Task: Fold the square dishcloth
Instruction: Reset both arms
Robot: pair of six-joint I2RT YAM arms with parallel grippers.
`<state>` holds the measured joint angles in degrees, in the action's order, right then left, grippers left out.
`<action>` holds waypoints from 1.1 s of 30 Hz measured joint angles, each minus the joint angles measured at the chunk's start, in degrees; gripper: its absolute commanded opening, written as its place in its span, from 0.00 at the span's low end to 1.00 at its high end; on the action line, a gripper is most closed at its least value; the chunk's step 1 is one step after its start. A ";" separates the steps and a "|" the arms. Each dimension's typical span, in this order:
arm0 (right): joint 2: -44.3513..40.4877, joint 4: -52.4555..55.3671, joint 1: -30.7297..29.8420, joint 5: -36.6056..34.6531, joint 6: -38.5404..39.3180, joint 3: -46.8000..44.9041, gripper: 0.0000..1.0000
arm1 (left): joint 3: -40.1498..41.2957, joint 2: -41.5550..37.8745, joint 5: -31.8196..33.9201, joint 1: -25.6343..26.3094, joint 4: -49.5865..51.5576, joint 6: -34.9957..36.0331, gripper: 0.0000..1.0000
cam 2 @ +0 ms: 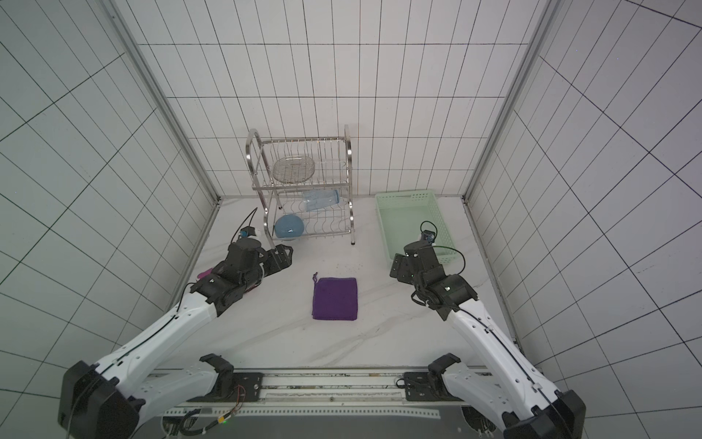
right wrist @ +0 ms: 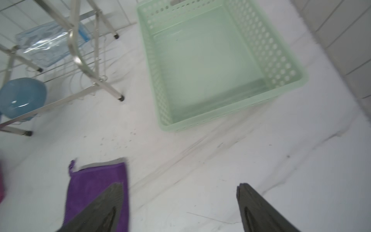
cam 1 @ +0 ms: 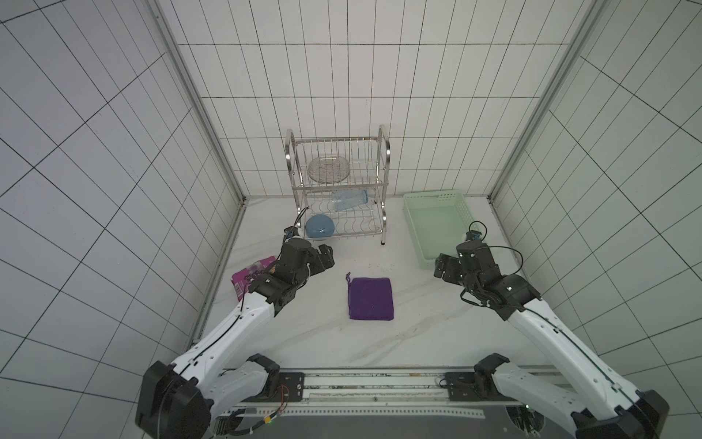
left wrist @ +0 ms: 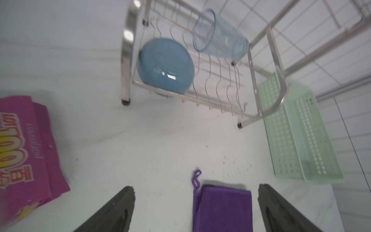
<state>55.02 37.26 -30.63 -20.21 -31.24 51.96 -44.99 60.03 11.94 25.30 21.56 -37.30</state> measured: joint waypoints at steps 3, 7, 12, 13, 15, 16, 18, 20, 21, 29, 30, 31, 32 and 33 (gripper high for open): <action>-0.42 -1.68 3.52 -7.26 3.10 -1.01 1.00 | 2.64 -2.45 8.48 -1.57 -2.34 5.60 0.99; -3.39 -11.17 8.13 -12.87 9.31 -9.05 0.99 | 7.56 -3.54 14.78 -5.42 -8.26 14.14 0.99; -5.88 -27.61 15.04 -12.81 17.42 -23.96 0.99 | 16.37 -3.91 15.82 -10.40 -20.37 23.67 0.98; -5.73 -30.84 17.07 -11.87 18.49 -26.36 0.99 | 18.14 -3.82 15.34 -11.32 -22.80 25.09 0.99; -4.57 -36.41 21.33 -9.86 19.82 -29.53 0.99 | 21.22 -3.34 13.84 -13.46 -27.56 27.50 0.99; -3.34 -39.28 23.67 -8.35 20.20 -30.51 0.99 | 22.45 -2.89 12.72 -14.73 -29.94 28.35 0.98; 0.17 -46.27 28.00 -5.05 20.44 -31.91 0.99 | 24.90 -1.25 10.05 -18.12 -35.85 29.46 0.98; 3.56 -52.98 30.49 -2.38 20.55 -33.16 0.99 | 26.67 0.66 7.48 -21.03 -41.03 29.75 0.99; 5.42 -56.00 31.28 -1.18 20.59 -33.66 0.99 | 27.19 1.66 6.32 -22.21 -43.01 29.70 0.98; 20.02 -75.56 33.35 6.62 21.62 -34.53 0.99 | 26.64 14.97 -1.95 -26.49 -55.76 28.52 0.98; 21.40 -77.64 33.79 7.76 21.64 -34.51 0.99 | 26.43 15.65 -2.43 -26.51 -56.52 28.52 0.98; 22.71 -79.49 34.21 8.70 21.70 -34.49 0.99 | 26.38 15.89 -2.75 -26.51 -57.40 28.55 0.98; 24.30 -81.40 34.53 9.62 21.88 -34.47 0.99 | 26.38 15.89 -2.89 -26.51 -58.27 28.57 0.98; 25.81 -83.08 34.77 10.75 22.10 -34.47 0.99 | 26.43 15.89 -3.02 -26.56 -59.39 28.59 0.98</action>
<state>80.84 -45.82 4.14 -9.45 -9.15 17.50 -18.57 75.92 8.93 -1.26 -37.82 -8.71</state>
